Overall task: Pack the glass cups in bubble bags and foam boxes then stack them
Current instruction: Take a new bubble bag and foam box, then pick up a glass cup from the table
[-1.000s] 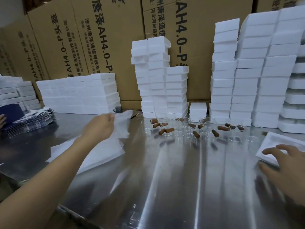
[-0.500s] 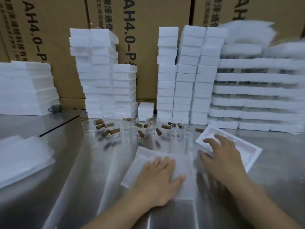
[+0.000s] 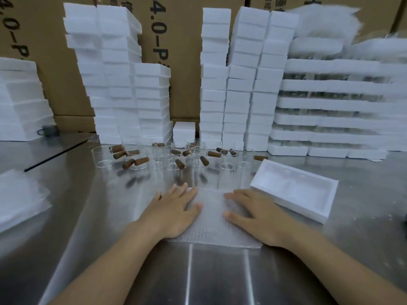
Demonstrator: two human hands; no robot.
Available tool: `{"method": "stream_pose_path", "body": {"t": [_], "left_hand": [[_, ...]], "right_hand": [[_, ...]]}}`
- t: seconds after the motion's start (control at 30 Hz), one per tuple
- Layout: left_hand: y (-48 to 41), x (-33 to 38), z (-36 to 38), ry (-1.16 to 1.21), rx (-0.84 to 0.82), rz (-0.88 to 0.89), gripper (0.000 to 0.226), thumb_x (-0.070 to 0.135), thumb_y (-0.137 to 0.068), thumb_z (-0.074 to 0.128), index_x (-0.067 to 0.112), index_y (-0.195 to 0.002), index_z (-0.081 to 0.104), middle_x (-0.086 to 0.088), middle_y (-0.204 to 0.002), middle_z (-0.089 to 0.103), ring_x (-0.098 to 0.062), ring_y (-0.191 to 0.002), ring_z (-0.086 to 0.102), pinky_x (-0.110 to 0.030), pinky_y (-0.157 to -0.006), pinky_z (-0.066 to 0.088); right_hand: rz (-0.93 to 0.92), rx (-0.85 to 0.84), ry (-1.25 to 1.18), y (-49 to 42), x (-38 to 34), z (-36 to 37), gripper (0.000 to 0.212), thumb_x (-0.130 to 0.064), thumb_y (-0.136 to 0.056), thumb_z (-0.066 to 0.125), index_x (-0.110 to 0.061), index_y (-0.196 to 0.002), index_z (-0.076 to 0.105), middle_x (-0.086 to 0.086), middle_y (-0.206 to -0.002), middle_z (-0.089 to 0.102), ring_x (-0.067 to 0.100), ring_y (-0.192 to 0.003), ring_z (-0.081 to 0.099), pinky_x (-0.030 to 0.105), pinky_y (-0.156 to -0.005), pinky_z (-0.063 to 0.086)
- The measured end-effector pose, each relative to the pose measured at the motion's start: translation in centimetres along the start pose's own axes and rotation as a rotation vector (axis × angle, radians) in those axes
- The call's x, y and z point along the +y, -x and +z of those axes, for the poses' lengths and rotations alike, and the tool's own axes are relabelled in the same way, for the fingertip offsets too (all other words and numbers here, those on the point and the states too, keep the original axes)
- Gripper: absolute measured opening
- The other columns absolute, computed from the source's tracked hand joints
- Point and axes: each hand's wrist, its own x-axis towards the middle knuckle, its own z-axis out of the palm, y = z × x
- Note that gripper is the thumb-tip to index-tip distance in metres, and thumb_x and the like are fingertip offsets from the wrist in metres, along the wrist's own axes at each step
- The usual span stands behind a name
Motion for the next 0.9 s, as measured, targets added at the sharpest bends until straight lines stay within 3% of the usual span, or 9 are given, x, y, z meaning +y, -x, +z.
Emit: {"method": "stream_pose_path", "body": {"t": [0.17,0.27,0.33,0.43,0.5,0.53,0.6,0.7,0.9], "left_hand": [[0.0,-0.9,-0.5,0.162,0.241,-0.047,0.064,0.065,-0.110,0.025,0.046,-0.170,0.010,0.014,-0.179,-0.001,-0.014,-0.166,0.005,-0.047,-0.133,0.004],[0.0,-1.7,-0.8,0.105,0.171,-0.086,0.065,0.064,-0.111,0.027,0.043,-0.171,0.013,0.011,-0.180,0.007,-0.017,-0.166,0.011,-0.047,-0.133,0.011],[0.0,-1.8,-0.6,0.066,0.192,-0.108,0.060,0.062,-0.110,0.031,0.040,-0.166,0.034,0.009,-0.175,0.028,-0.019,-0.161,0.028,-0.045,-0.128,0.024],[-0.4,-2.1,-0.8,0.138,0.398,-0.135,0.039,0.054,-0.108,0.041,0.039,-0.127,0.072,0.010,-0.130,0.072,-0.019,-0.121,0.066,-0.041,-0.099,0.053],[-1.1,-3.0,-1.1,0.196,0.510,-0.187,0.031,0.046,-0.107,0.047,0.033,-0.100,0.075,0.010,-0.100,0.075,-0.018,-0.097,0.070,-0.037,-0.082,0.056],[-1.5,-3.7,-1.4,0.202,0.560,-0.223,0.028,0.042,-0.106,0.049,0.031,-0.095,0.073,0.010,-0.098,0.074,-0.018,-0.094,0.069,-0.036,-0.079,0.054],[-2.3,-5.4,-1.9,0.157,0.652,-0.288,0.022,0.035,-0.104,0.053,0.030,-0.107,0.074,0.003,-0.118,0.071,-0.022,-0.107,0.065,-0.040,-0.086,0.053],[-3.6,-7.7,-2.8,0.049,0.726,-0.386,0.041,0.028,-0.101,0.056,0.022,-0.141,0.060,-0.008,-0.152,0.050,-0.030,-0.139,0.044,-0.050,-0.109,0.046],[-6.3,-9.8,-3.6,-0.170,0.688,-0.420,0.049,0.035,-0.103,0.053,0.020,-0.149,0.052,-0.007,-0.166,0.035,-0.028,-0.157,0.023,-0.048,-0.121,0.030]], "right_hand": [[0.056,0.235,-0.025,0.1,1.4,-1.9,0.055,-0.063,-0.099,0.049,-0.038,-0.148,0.052,-0.013,-0.153,0.048,0.008,-0.143,0.039,0.024,-0.111,0.029],[0.166,0.271,-0.008,0.1,2.5,-2.2,0.050,-0.057,-0.098,0.058,-0.036,-0.144,0.055,-0.008,-0.153,0.049,0.014,-0.144,0.041,0.032,-0.115,0.032],[0.206,0.302,-0.016,0.1,3.1,-2.4,0.046,-0.050,-0.098,0.063,-0.033,-0.140,0.059,-0.005,-0.149,0.052,0.017,-0.144,0.043,0.034,-0.116,0.033],[0.177,0.441,-0.083,-0.1,3.5,-2.9,0.038,-0.041,-0.097,0.064,-0.031,-0.134,0.064,-0.007,-0.145,0.054,0.016,-0.139,0.046,0.032,-0.109,0.036],[0.150,0.540,-0.098,-0.1,3.6,-3.5,0.034,-0.038,-0.096,0.064,-0.029,-0.128,0.067,-0.009,-0.140,0.055,0.015,-0.134,0.047,0.030,-0.106,0.036],[0.140,0.564,-0.091,-0.1,3.6,-3.8,0.031,-0.037,-0.095,0.064,-0.029,-0.125,0.068,-0.009,-0.137,0.057,0.015,-0.130,0.049,0.030,-0.105,0.036],[0.138,0.574,-0.058,0.1,3.6,-4.2,0.024,-0.034,-0.094,0.065,-0.030,-0.118,0.069,-0.009,-0.129,0.062,0.019,-0.124,0.054,0.036,-0.103,0.040],[0.190,0.592,0.065,0.3,3.7,-4.6,0.012,-0.033,-0.095,0.066,-0.033,-0.106,0.072,-0.007,-0.120,0.069,0.024,-0.121,0.060,0.049,-0.106,0.037],[0.239,0.637,0.052,0.6,2.9,-4.9,0.006,-0.042,-0.098,0.059,-0.044,-0.098,0.065,-0.010,-0.116,0.069,0.023,-0.122,0.058,0.049,-0.108,0.028]]}}
